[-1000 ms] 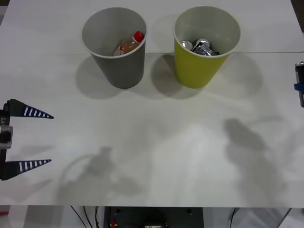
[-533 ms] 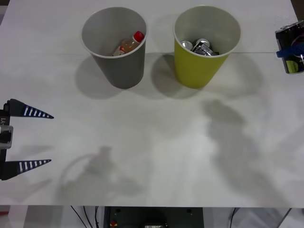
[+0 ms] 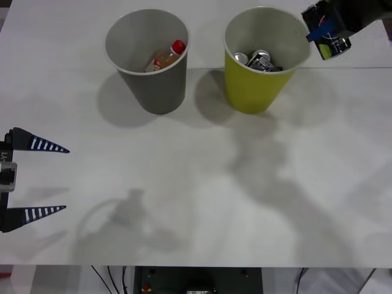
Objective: Put the can into the green bin and the plastic bottle into the gray bin
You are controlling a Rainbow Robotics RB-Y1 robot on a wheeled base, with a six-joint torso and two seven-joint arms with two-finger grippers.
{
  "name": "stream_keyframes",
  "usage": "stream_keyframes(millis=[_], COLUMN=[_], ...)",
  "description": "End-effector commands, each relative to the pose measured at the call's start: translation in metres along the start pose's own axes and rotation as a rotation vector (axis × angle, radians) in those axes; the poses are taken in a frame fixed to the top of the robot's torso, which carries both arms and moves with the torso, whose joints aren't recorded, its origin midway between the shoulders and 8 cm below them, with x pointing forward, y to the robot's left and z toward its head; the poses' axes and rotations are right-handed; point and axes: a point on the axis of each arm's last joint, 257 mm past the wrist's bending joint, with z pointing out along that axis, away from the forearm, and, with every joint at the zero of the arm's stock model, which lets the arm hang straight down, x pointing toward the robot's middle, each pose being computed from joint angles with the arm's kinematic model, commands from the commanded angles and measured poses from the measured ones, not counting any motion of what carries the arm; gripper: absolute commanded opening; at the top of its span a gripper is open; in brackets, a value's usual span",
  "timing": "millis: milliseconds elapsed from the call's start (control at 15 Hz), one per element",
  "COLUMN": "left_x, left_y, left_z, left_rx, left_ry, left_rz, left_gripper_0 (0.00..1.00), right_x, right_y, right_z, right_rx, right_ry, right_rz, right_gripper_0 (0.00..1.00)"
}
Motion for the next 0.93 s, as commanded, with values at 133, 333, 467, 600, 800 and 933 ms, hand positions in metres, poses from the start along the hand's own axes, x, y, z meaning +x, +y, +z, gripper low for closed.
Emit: stream_keyframes(millis=[133,333,467,600,800,933], left_x=[0.000,0.000,0.000,0.000,0.000,0.000], left_y=[0.000,0.000,0.000,0.000,0.000,0.000], left_z=[0.000,0.000,0.000,0.000,0.000,0.000], left_rx=[0.000,0.000,0.000,0.000,0.000,0.000], left_ry=[0.000,0.000,0.000,0.000,0.000,0.000], left_rz=[0.000,0.000,0.000,0.000,0.000,0.000], left_gripper_0=[1.00,1.00,1.00,1.00,1.00,1.00], right_x=[-0.032,-0.056,-0.063,-0.065,-0.061,-0.055], right_y=[0.018,0.031,0.030,0.027,0.029,0.029], right_z=[0.029,0.048,0.056,0.058,0.058,0.055], right_rx=[0.005,0.018,0.028,0.030,0.019,-0.001], right_ry=[0.017,0.017,0.018,0.024,0.036,0.052], right_rz=[-0.013,-0.022,-0.035,-0.080,-0.108,-0.100], right_gripper_0=[0.00,0.00,0.00,0.20,0.87,1.00])
